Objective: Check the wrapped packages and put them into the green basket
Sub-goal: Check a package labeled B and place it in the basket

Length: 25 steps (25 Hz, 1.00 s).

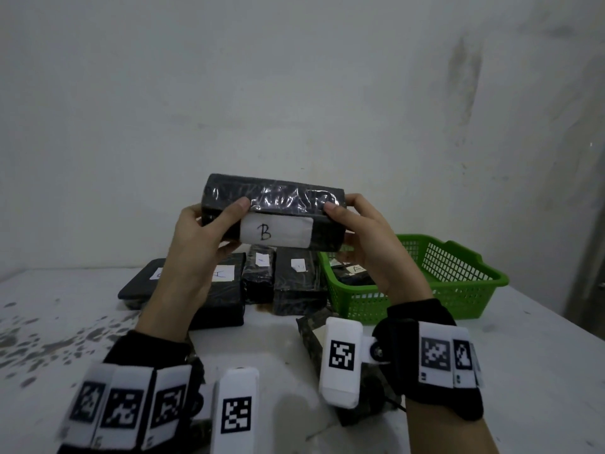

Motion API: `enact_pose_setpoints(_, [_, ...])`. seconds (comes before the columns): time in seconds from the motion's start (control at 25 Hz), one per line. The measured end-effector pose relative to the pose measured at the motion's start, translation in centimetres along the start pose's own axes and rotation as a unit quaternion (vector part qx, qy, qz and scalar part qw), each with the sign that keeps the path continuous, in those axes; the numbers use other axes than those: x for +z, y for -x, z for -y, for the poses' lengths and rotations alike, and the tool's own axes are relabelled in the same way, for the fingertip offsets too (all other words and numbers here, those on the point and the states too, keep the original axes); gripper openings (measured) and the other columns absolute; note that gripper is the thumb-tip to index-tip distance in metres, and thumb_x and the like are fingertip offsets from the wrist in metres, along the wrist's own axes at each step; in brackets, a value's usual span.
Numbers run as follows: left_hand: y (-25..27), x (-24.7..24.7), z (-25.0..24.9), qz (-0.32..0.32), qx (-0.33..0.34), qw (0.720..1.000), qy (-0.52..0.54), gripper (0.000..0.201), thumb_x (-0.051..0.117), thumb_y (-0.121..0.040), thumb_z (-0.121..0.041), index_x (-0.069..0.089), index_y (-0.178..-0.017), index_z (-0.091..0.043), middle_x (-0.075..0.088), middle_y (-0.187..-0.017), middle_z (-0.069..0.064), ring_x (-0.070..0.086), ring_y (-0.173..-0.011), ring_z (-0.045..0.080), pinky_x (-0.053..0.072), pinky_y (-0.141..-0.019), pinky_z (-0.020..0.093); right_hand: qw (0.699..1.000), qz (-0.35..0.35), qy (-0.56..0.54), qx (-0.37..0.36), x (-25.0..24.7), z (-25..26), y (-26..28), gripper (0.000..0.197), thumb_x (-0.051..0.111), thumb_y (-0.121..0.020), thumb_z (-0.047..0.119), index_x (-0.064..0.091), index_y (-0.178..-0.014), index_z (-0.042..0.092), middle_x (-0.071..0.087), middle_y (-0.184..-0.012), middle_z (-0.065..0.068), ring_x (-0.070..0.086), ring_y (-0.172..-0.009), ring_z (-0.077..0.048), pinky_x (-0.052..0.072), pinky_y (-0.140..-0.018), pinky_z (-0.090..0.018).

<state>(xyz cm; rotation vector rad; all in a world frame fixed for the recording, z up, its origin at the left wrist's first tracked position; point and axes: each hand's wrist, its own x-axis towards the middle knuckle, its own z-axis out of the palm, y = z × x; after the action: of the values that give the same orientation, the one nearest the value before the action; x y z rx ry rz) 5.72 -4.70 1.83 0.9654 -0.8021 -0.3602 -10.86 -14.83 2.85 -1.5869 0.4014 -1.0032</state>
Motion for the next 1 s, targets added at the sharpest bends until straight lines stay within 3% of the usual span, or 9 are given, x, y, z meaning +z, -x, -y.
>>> enact_pose_setpoints(0.08, [0.2,0.1,-0.2,0.040,-0.020,0.999,0.010,0.051,0.063,-0.076,-0.030,0.052,-0.117,-0.001,0.062,-0.106,0.010,0.066,-0.085,0.016,0.055,-0.063,0.027,1.000,0.004,0.007,-0.001,-0.1,0.1,0.0,0.012,0.052,-0.092,0.029,0.051,-0.092,0.017,0.060,-0.087,0.002,0.061,-0.074,-0.013,0.048,-0.049,-0.019])
enact_pose_setpoints(0.2, [0.8,0.2,-0.6,0.115,-0.040,0.992,0.019,0.050,0.060,-0.069,-0.032,0.055,-0.111,-0.006,0.066,-0.102,0.007,0.069,-0.083,0.016,0.058,-0.065,0.030,0.999,0.037,-0.023,0.006,-0.3,0.2,0.1,0.036,0.054,-0.090,0.028,0.049,-0.117,0.004,0.060,-0.113,-0.013,0.064,-0.096,-0.022,0.059,-0.068,-0.036])
enact_pose_setpoints(0.32, [0.7,0.3,-0.5,0.106,-0.036,0.993,0.026,0.051,0.060,-0.069,-0.026,0.052,-0.114,-0.004,0.064,-0.103,0.009,0.068,-0.083,0.020,0.060,-0.064,0.033,0.997,0.044,-0.059,-0.007,-0.3,0.3,0.2,0.041,0.059,-0.084,0.021,0.048,-0.118,0.002,0.063,-0.111,-0.012,0.065,-0.096,-0.025,0.059,-0.074,-0.044])
enact_pose_setpoints(0.48, [0.6,0.5,-0.2,0.060,-0.006,0.998,-0.009,0.013,0.057,-0.084,-0.011,0.053,-0.095,-0.015,0.065,-0.094,0.003,0.066,-0.083,0.022,0.060,-0.064,0.038,0.998,0.011,-0.061,-0.026,0.1,0.1,0.0,0.015,0.056,-0.089,0.010,0.054,-0.104,0.012,0.066,-0.097,-0.005,0.066,-0.085,-0.021,0.060,-0.067,-0.043])
enact_pose_setpoints(0.68, [0.7,0.8,0.1,0.045,0.024,0.998,-0.020,0.018,0.055,-0.087,-0.005,0.053,-0.093,-0.022,0.064,-0.091,-0.003,0.066,-0.081,0.020,0.059,-0.064,0.042,0.996,-0.042,-0.044,-0.070,1.0,0.0,-0.1,0.014,0.055,-0.089,0.001,0.055,-0.092,0.015,0.065,-0.087,-0.001,0.065,-0.074,-0.018,0.058,-0.060,-0.041])
enact_pose_setpoints(0.88, [0.7,0.6,0.1,0.033,0.036,0.999,-0.024,0.023,0.054,-0.088,-0.003,0.053,-0.092,-0.026,0.063,-0.095,-0.004,0.065,-0.083,0.018,0.059,-0.061,0.041,0.993,-0.064,-0.013,-0.100,1.6,-0.2,-0.1,0.017,0.057,-0.088,0.002,0.054,-0.087,0.018,0.065,-0.088,0.001,0.065,-0.084,-0.023,0.058,-0.068,-0.048])
enact_pose_setpoints(1.0, [0.8,0.7,0.0,0.027,0.036,0.998,-0.036,0.020,0.055,-0.088,-0.005,0.053,-0.093,-0.024,0.063,-0.098,-0.002,0.065,-0.087,0.020,0.059,-0.061,0.040,0.992,-0.070,-0.010,-0.102,1.7,-0.1,-0.1,0.016,0.057,-0.088,0.003,0.054,-0.087,0.018,0.064,-0.090,-0.001,0.065,-0.084,-0.023,0.059,-0.061,-0.045])
